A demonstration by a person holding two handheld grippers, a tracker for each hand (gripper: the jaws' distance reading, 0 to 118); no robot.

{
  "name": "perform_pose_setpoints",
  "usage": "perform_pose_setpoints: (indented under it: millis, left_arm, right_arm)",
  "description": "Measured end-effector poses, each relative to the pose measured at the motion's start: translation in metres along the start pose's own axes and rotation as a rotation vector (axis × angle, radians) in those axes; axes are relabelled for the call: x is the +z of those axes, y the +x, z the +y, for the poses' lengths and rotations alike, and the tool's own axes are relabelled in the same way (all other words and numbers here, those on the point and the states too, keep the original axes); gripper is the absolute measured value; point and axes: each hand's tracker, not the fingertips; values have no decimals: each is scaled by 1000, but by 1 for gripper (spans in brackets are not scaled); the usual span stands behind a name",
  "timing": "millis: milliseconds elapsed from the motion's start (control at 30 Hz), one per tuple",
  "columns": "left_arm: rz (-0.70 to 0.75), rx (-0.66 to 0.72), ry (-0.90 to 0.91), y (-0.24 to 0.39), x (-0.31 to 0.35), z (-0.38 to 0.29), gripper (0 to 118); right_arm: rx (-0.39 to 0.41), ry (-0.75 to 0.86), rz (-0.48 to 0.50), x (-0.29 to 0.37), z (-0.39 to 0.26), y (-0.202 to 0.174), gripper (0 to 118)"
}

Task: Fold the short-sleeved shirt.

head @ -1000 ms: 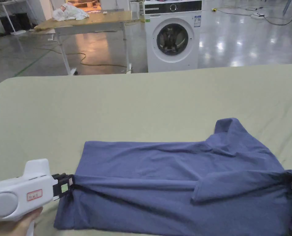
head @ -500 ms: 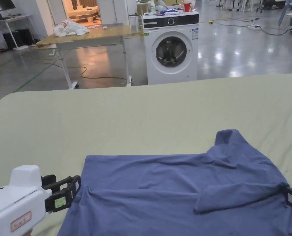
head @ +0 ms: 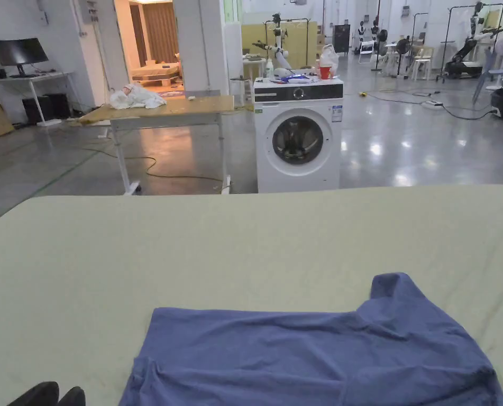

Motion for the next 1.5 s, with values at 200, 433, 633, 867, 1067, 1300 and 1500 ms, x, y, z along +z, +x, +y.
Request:
perform_pose_setpoints:
  millis: [200,433,633,867,1067,1300,1500]
  left_arm:
    - [111,-23,70,18,32,-6,0]
    - [104,-56,38,24,21,0,0]
    - [79,59,-21,10,3,-15,0]
    - [45,208,-141,-49,-77,-80,80]
    - [23,315,-461,-88,-176,-163,66]
    - [69,245,-627,-78,-233,-202,25]
    - [46,241,-656,-79,-240,-197,14]
  right_arm:
    - [113,-32,11,6,-16,-27,0]
    - [109,-32,7,4,-25,-22,0]
    - [50,-25,-1,6,-28,-16,0]
    - [2,-68,3,3,-35,-9,0]
    - [-30,-103,-41,10,-44,1,0]
    - [-70,-133,-137,29,-54,27,0]
    - [-112,-213,-153,22,-73,48,0]
